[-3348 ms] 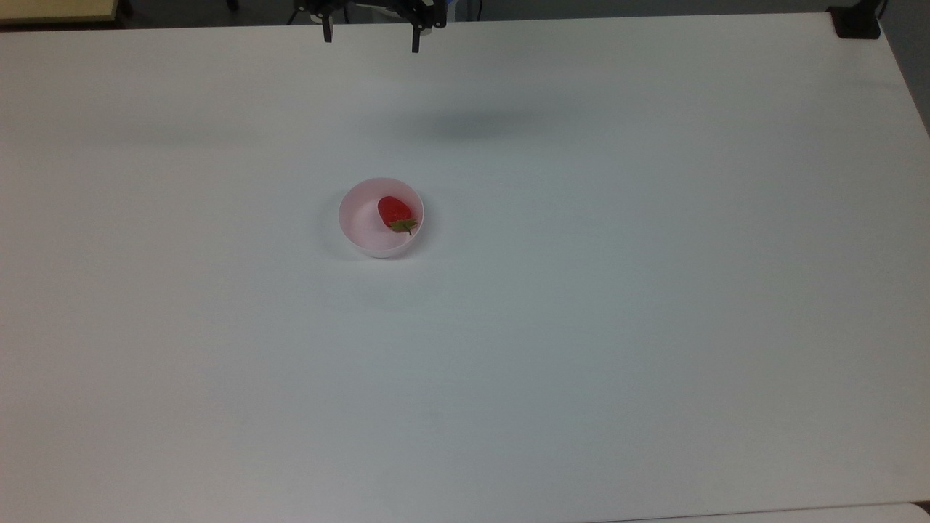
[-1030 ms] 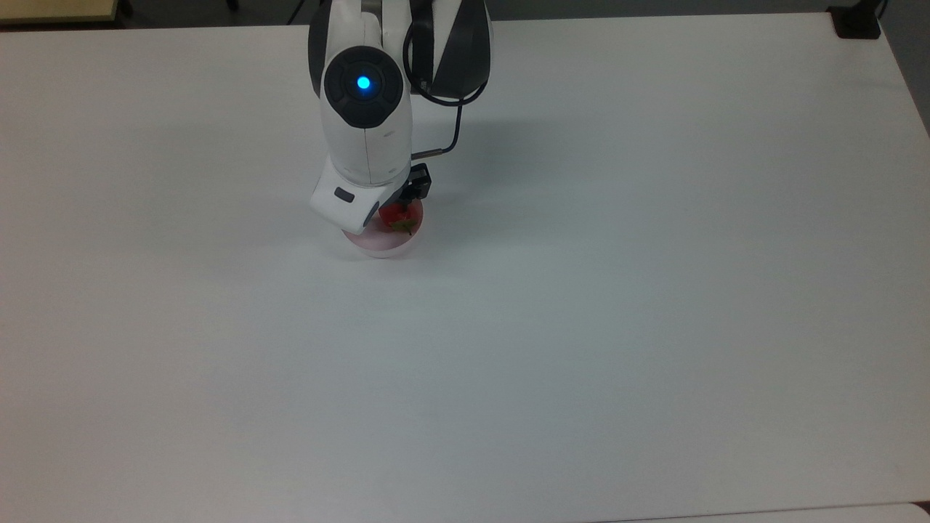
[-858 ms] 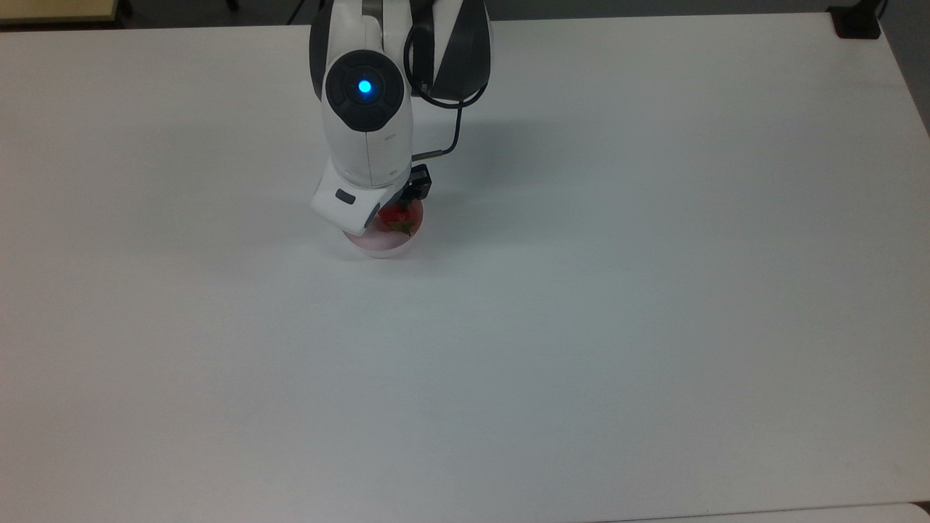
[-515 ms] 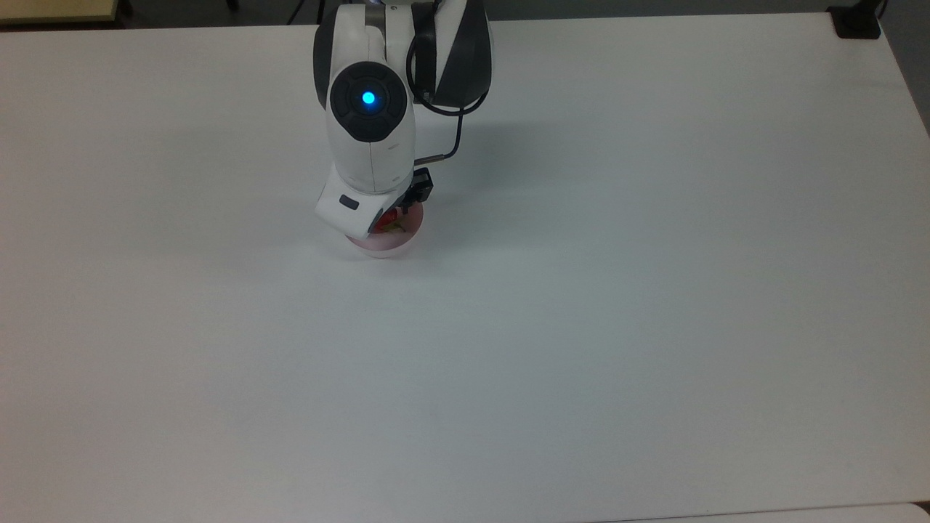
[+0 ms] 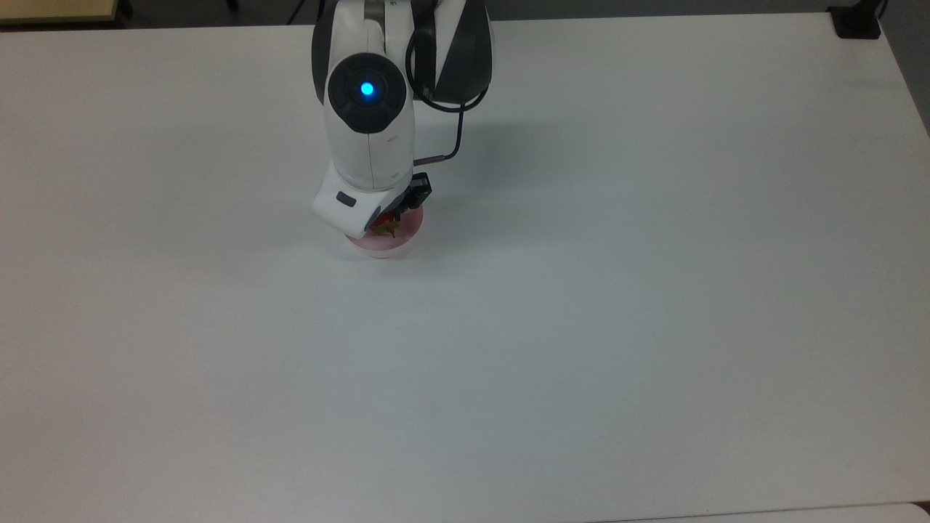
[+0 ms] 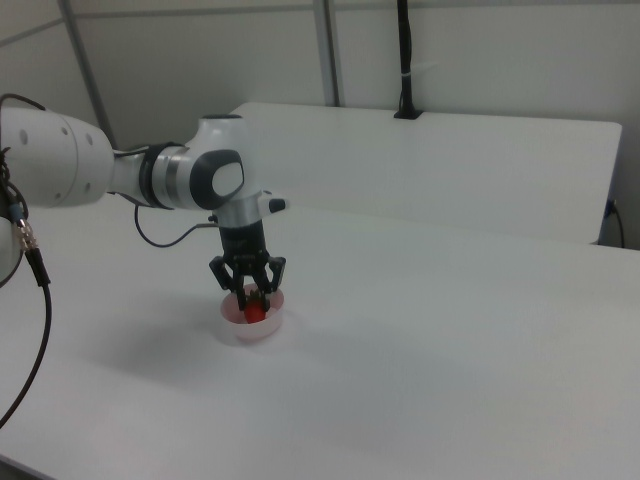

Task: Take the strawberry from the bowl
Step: 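Lift the strawberry up out of the pink bowl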

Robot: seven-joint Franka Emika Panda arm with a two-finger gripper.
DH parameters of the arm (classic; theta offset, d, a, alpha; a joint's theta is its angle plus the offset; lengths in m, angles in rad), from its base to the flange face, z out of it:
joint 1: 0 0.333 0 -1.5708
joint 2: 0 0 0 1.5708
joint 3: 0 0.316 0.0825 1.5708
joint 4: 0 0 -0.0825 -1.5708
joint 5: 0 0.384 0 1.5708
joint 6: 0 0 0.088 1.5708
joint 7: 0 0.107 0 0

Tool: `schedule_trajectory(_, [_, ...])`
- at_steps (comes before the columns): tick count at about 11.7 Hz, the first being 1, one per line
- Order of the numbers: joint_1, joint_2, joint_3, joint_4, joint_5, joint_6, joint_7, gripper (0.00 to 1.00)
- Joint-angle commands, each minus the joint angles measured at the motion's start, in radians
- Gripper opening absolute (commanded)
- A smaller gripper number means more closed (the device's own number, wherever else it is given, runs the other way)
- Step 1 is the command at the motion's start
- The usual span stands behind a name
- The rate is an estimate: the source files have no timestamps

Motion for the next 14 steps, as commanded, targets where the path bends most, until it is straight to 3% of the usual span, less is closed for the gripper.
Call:
schedule_trajectory(1, [0.0, -0.061, -0.001, 0.058, 0.022, -0.135, 0.072, 0.42])
schedule_trajectory(3, [-0.015, -0.06, -0.015, 0.104, 0.019, -0.153, 0.091, 0.42])
schedule_trajectory(5, [-0.085, -0.037, -0.018, 0.114, 0.007, -0.116, 0.08, 0.42])
schedule_trajectory(11, [-0.242, 0.086, -0.021, 0.114, -0.054, 0.191, 0.088, 0.44])
schedule_trajectory(12, [-0.257, 0.091, -0.021, 0.114, -0.062, 0.197, 0.083, 0.49])
schedule_trajectory(13, [-0.268, 0.086, -0.021, 0.114, -0.064, 0.196, 0.08, 0.63])
schedule_trajectory(14, [-0.268, 0.074, -0.021, 0.114, -0.062, 0.19, 0.085, 0.93])
